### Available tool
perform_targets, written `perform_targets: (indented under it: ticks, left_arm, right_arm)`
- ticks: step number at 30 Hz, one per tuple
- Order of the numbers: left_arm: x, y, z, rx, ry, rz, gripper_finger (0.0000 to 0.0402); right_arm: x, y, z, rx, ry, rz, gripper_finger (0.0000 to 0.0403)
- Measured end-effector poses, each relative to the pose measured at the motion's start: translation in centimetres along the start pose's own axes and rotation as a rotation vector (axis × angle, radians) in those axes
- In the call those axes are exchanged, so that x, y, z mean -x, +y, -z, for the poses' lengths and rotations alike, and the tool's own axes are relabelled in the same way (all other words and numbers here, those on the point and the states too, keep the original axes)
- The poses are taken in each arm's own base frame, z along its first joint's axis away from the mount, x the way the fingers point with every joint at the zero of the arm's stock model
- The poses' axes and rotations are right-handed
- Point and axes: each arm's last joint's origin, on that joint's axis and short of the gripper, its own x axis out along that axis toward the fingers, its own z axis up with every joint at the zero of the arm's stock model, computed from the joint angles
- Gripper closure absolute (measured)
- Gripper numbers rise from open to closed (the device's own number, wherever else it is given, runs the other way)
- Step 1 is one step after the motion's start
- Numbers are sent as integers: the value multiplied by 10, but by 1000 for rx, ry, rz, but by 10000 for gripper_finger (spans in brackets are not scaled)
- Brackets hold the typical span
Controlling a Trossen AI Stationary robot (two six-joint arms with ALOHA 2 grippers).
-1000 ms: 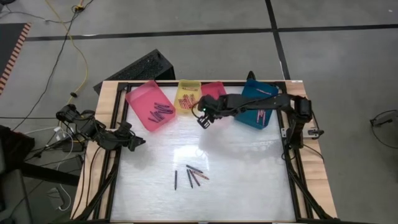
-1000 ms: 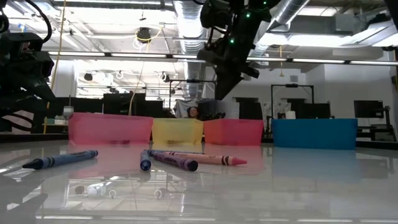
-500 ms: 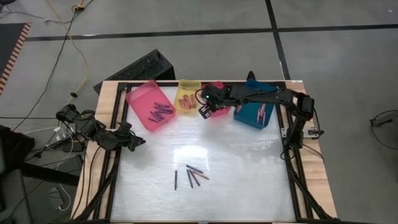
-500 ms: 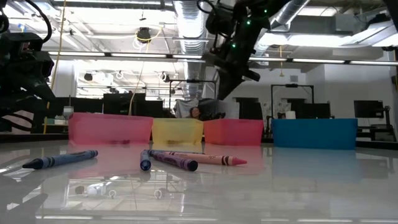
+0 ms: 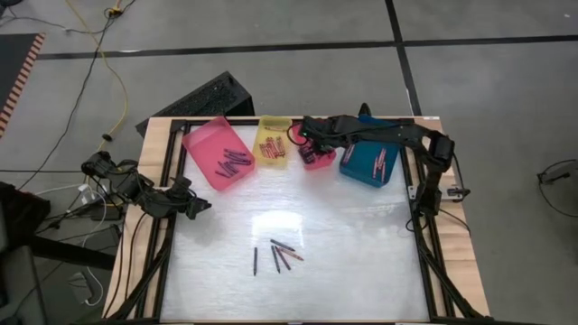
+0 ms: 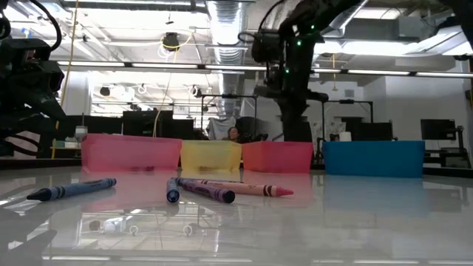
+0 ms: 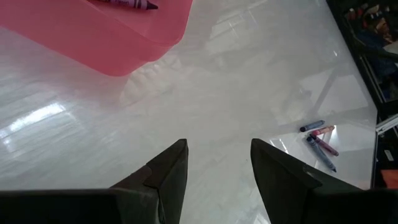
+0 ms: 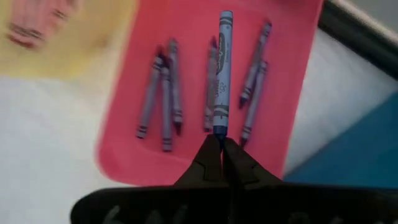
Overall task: Sort crayons
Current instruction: Put the blue crayon into the red bin, then put the pink crayon into the blue bin
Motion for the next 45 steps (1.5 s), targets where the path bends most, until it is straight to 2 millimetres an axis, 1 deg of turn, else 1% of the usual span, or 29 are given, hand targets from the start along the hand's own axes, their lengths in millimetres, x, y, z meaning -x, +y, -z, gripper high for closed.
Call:
perform_targets:
  ticks: [4,7,18,21,24,31,33,36,41,45]
  left_arm:
    - [0,0,0,0,2,0,236]
    - [0,0,0,0,7,1,236]
    - [0,0,1,0,17,3,236]
    - [0,0,1,0,18,4,236]
    - [0,0,1,0,21,4,236]
    - [0,0,1,0,21,4,236]
    - [0,0,1,0,21,4,236]
    - [0,0,1,0,21,4,236]
    - [0,0,1,0,22,4,236]
    - [0,0,1,0,22,4,236]
  right_arm:
    - [-14,-1,2,6,49,30,403]
    - [-19,1,3,15,63,38,403]
    - [-22,-7,0,6,86,60,403]
    - [-22,-9,0,1,103,35,399]
    - [-23,-10,-1,10,112,24,380]
    - [-21,-10,-1,23,115,15,308]
    - [-17,-10,-2,36,105,4,296]
    - [-3,-12,-7,32,71,-17,290]
    - [34,-13,-21,30,-34,-86,293]
    - [67,-8,-30,29,-101,-198,294]
